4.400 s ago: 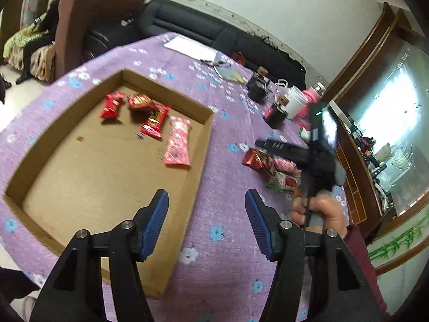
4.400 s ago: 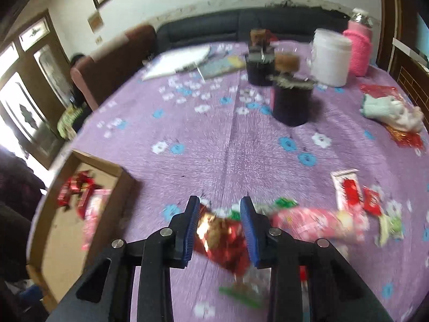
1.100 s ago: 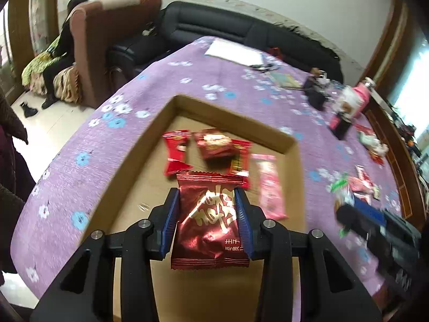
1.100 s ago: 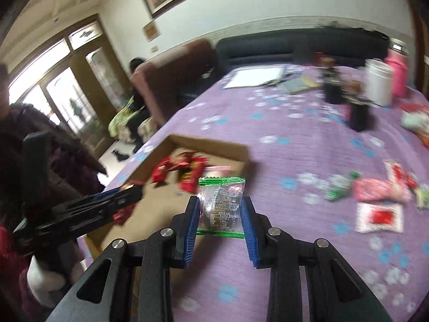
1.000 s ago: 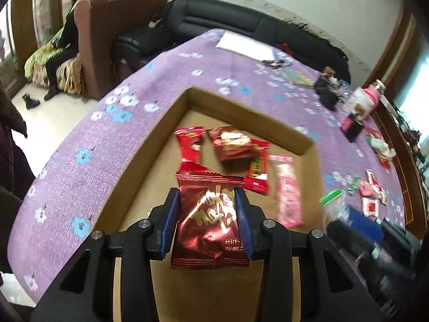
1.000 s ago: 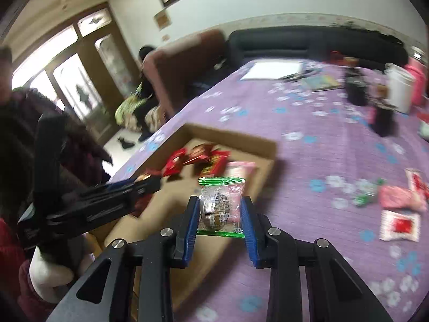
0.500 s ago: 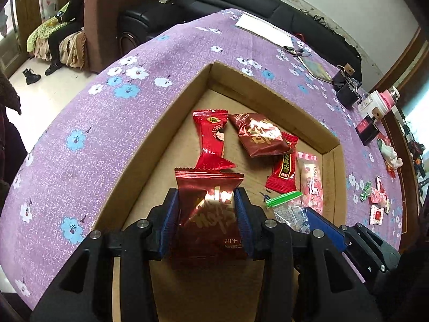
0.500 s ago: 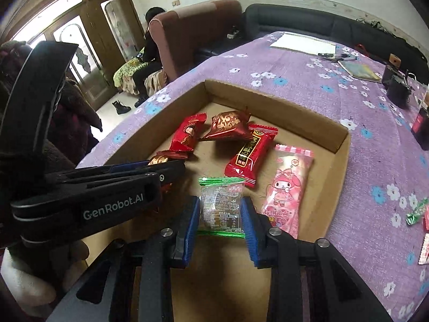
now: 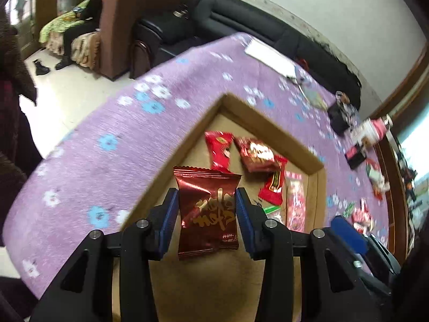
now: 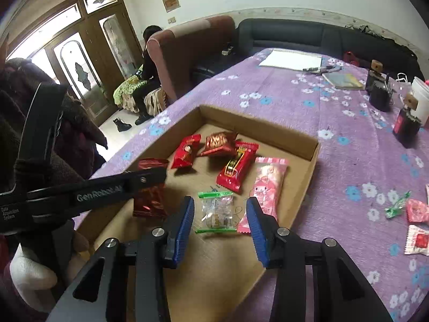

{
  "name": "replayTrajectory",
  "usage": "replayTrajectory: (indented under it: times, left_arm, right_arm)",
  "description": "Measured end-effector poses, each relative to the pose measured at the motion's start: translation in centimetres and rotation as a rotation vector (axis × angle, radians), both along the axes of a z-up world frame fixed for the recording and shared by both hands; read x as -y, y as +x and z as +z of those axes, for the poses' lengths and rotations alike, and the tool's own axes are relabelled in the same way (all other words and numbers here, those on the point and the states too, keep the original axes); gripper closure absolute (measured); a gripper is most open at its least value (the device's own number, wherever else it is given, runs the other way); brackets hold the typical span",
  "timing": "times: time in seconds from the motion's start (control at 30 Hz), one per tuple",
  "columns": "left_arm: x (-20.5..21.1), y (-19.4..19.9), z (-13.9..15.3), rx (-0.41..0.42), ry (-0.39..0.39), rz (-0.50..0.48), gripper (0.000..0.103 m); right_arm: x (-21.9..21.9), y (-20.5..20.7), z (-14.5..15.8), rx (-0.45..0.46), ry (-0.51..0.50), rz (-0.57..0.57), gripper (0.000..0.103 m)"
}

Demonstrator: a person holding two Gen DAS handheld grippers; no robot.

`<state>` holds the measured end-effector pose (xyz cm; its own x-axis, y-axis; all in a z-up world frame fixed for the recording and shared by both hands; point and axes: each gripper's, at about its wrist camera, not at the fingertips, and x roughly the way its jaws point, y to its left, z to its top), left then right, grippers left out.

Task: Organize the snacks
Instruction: 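Carry both snacks into the cardboard tray and open both tools, then withdraw both tools from the tray toward the remaining snacks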

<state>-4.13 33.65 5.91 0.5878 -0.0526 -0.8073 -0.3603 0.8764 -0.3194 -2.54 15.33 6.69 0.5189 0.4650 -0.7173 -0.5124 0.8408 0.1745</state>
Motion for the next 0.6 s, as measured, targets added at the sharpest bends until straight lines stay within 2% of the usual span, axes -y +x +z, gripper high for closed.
replayTrajectory:
  times: [0.03,0.1,0.13,0.2,0.37,0.5,0.6]
  left_arm:
    - [0.0,-0.5,0.5,0.015,-0.007,0.005,0.061]
    - [0.6,-1.2,1.0,0.033,-0.008,0.0,0.045]
    - [1.1,-1.3,1.1,0.038,-0.004,-0.008,0.043]
    - [1.8,-0.9,1.0,0.036,0.004,-0.036,0.043]
    - [2.7,-1.2,1.2,0.039,-0.013,-0.02,0.043]
    - [5.7,-3.3,2.6,0.09,-0.029,-0.08,0.043]
    - [8.0,-5.0,3.1,0.129,-0.068,-0.125,0.041]
  right_arm:
    - [0.4,-0.3,0.8,0.016,0.018,-0.004,0.061]
    - [1.1,-0.8,1.7,0.031,0.04,0.001,0.056]
    - [1.7,-1.2,2.0,0.039,0.05,-0.001,0.054]
    - [2.6,-1.7,1.8,0.042,0.056,-0.009,0.051]
    - [6.9,-2.4,0.8,0.04,0.036,-0.088,0.051]
    - [13.2,-2.3,0.7,0.045,0.043,-0.203,0.051]
    - [18.8,-1.2,0.3,0.038,0.031,-0.339,0.051]
